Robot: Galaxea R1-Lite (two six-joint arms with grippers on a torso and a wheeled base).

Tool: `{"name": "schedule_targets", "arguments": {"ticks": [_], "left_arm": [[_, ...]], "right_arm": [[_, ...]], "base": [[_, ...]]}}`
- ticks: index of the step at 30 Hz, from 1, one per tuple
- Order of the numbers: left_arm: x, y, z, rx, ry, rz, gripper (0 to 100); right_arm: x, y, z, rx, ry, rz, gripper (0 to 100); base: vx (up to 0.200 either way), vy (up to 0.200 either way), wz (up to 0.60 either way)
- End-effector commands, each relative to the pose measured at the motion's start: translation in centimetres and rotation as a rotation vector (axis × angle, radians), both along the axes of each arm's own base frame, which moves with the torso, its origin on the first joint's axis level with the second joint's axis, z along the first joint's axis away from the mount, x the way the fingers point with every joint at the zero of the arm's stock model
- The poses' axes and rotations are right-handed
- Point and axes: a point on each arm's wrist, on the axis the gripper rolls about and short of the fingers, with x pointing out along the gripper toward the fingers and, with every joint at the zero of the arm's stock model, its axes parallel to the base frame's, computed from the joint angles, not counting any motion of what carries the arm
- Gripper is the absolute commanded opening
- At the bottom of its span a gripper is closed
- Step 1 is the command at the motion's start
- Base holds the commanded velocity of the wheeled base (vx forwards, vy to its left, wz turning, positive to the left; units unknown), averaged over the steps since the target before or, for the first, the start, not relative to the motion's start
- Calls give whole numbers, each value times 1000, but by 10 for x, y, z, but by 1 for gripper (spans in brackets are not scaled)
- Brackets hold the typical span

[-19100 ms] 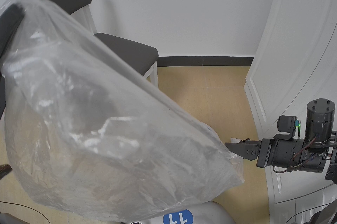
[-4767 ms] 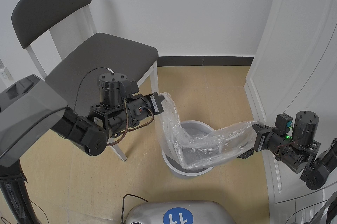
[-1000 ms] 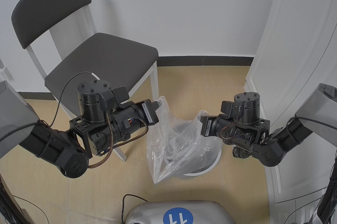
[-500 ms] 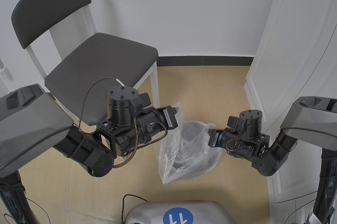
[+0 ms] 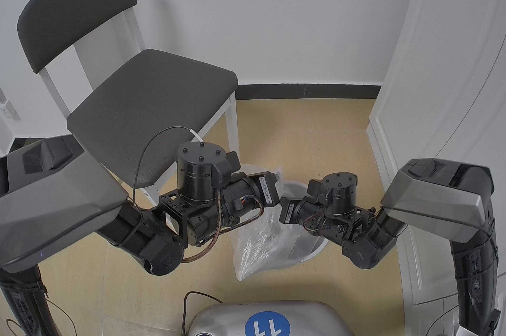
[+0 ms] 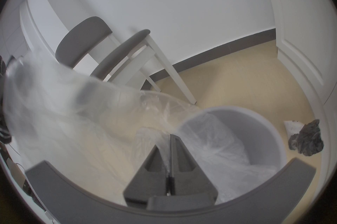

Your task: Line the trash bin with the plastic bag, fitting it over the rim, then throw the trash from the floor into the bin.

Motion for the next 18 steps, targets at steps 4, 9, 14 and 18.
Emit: {"name": "schedule_targets", "arguments": {"ticks": [4,9,14,18], "left_arm": [[-2,-9,-6,6,7,-19,0],[3,-20,-11,2,2,-31,0],[10,-34,-20,-2,0,-48,0],[6,-56,-36,14,17,-88,0]], "right_arm": [[3,-3,-33,-28,62,-12,0],[-1,-32,-37,-38,83,-60,0],[-4,-53,-47,-37,89,-94,0],[-10,-70,-48,-39,94,-122,0]], "base": [[0,0,0],[0,0,0],[0,0,0],[0,0,0]]}}
